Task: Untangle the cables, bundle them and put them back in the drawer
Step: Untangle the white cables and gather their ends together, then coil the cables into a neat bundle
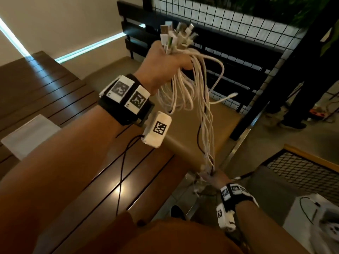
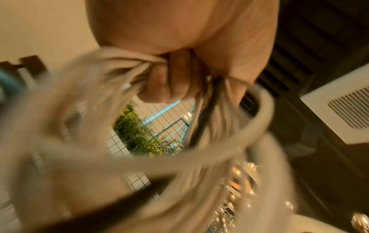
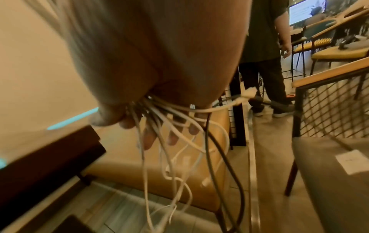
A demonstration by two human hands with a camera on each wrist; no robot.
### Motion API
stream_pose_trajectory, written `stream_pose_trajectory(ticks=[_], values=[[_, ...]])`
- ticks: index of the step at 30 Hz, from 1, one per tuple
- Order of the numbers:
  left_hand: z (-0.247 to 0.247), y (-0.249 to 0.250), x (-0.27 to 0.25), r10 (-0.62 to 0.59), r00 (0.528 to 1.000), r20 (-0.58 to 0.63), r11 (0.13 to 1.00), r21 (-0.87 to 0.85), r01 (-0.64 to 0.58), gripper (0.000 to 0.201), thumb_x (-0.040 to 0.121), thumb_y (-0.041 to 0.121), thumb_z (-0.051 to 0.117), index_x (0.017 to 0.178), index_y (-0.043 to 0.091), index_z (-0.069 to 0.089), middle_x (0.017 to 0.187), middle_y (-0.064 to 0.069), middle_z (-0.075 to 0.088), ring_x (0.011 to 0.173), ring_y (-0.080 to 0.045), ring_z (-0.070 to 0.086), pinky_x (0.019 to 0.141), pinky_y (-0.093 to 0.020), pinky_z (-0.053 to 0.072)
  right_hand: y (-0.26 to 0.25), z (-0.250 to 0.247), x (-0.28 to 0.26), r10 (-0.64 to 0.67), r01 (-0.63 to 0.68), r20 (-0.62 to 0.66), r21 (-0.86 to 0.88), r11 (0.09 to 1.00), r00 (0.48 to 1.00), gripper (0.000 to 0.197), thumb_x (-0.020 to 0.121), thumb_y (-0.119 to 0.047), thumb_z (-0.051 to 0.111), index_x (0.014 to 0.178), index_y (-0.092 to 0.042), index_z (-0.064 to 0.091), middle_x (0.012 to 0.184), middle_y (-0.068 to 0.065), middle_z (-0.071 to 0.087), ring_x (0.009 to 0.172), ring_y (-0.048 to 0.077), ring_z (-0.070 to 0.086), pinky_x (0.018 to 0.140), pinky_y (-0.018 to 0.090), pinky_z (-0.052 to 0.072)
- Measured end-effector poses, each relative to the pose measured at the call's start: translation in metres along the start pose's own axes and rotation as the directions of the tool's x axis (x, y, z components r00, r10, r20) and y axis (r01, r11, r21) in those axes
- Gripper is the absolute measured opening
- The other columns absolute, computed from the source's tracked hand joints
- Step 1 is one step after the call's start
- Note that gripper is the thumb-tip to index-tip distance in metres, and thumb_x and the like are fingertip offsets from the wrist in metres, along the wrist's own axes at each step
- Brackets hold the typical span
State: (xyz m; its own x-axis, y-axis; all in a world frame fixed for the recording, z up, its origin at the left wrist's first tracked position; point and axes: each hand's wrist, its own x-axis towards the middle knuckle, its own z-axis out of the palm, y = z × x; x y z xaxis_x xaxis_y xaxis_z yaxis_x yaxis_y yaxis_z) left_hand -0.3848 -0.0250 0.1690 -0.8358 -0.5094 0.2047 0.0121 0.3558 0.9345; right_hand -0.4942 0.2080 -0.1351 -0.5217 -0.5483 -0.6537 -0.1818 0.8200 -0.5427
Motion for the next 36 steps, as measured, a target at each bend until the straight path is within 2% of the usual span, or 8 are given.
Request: stream_pose_trajectory(ticks=[6,11,20,24,27,30,32,36], values=[[0.02,-0.019,-0.006,-0.001,1.0,0.0,0.981,0.193,0.001,0.038,0.071,0.018,0.062,0.09,-0.016,0.061,0.087,-0.035,0.059,0.072,-0.028,0.058,0.067,-0.037,0.049,0.055,-0.015,0.038,0.055,-0.022,0.104,-0.3,0.954,0.993,0.081,0.07,-0.045,0.081,0.139,-0.018,0.048,0.137,0.01,0.054,0.118,0.031,0.055,0.096,0.039,0.048],[0.047,-0.032,-0.016,-0.075,0.984,0.159,0.958,0.287,0.027,0.02,0.079,0.012,0.069,0.092,-0.004,0.067,0.09,-0.023,0.067,0.085,-0.035,0.064,0.076,-0.04,0.051,0.042,-0.072,0.014,0.043,-0.041,0.006,-0.163,0.986,0.999,0.081,0.066,-0.017,0.085,0.138,-0.021,0.048,0.136,0.006,0.055,0.121,0.026,0.053,0.1,0.041,0.047],[0.053,-0.043,-0.012,-0.116,0.977,0.179,0.921,0.387,0.038,0.015,0.081,0.02,0.072,0.092,0.009,0.071,0.088,-0.009,0.071,0.082,-0.021,0.067,0.078,-0.035,0.055,-0.018,-0.107,-0.081,-0.229,0.23,-0.028,0.036,0.972,0.973,0.093,0.073,-0.039,0.078,0.149,-0.029,0.025,0.149,0.004,0.039,0.134,0.021,0.042,0.109,0.037,0.037],[0.069,-0.045,-0.023,-0.176,0.933,0.315,0.866,0.501,-0.006,0.014,0.08,0.022,0.074,0.087,0.01,0.071,0.081,-0.006,0.071,0.076,-0.018,0.067,0.076,-0.042,0.056,-0.088,-0.105,-0.113,-0.582,0.634,-0.362,0.034,0.773,0.728,0.115,0.059,-0.046,0.085,0.15,-0.035,0.015,0.157,-0.003,0.023,0.142,0.01,0.025,0.115,0.033,0.023],[0.082,-0.05,-0.03,-0.179,0.92,0.347,0.867,0.497,-0.019,0.014,0.078,0.019,0.073,0.086,0.009,0.07,0.079,-0.007,0.071,0.075,-0.019,0.068,0.075,-0.044,0.056,-0.126,-0.09,-0.114,-0.684,0.757,-0.381,0.071,0.649,0.622,0.075,0.067,-0.02,0.087,0.13,-0.025,0.046,0.126,-0.007,0.058,0.114,-0.002,0.054,0.094,0.013,0.041],[0.073,-0.047,-0.029,-0.139,0.938,0.318,0.896,0.444,-0.018,0.016,0.078,0.025,0.073,0.087,0.012,0.071,0.081,-0.005,0.071,0.076,-0.016,0.068,0.074,-0.042,0.056,-0.12,-0.078,-0.089,-0.657,0.751,-0.378,0.201,0.629,0.652,0.017,0.079,-0.011,0.077,0.087,-0.014,0.063,0.078,-0.01,0.065,0.071,0.001,0.061,0.069,0.019,0.048],[0.061,-0.033,-0.025,-0.062,0.969,0.239,0.943,0.332,-0.022,0.007,0.084,0.015,0.069,0.092,0.016,0.069,0.086,0.003,0.069,0.077,-0.001,0.065,0.075,-0.02,0.054,-0.092,-0.064,-0.062,-0.539,0.618,-0.336,0.2,0.76,0.772,0.028,0.088,-0.017,0.068,0.065,-0.018,0.053,0.056,-0.011,0.051,0.052,0.002,0.049,0.057,0.023,0.042],[0.048,-0.022,-0.02,0.01,0.982,0.19,0.909,0.407,-0.088,0.006,0.085,0.011,0.066,0.091,0.013,0.067,0.082,0.001,0.066,0.072,-0.004,0.061,0.068,-0.018,0.049,-0.018,-0.034,-0.011,-0.201,0.206,-0.251,-0.006,0.979,0.947,0.02,0.09,-0.034,0.063,0.076,-0.023,0.053,0.073,0.0,0.058,0.076,0.026,0.062,0.071,0.042,0.05]])
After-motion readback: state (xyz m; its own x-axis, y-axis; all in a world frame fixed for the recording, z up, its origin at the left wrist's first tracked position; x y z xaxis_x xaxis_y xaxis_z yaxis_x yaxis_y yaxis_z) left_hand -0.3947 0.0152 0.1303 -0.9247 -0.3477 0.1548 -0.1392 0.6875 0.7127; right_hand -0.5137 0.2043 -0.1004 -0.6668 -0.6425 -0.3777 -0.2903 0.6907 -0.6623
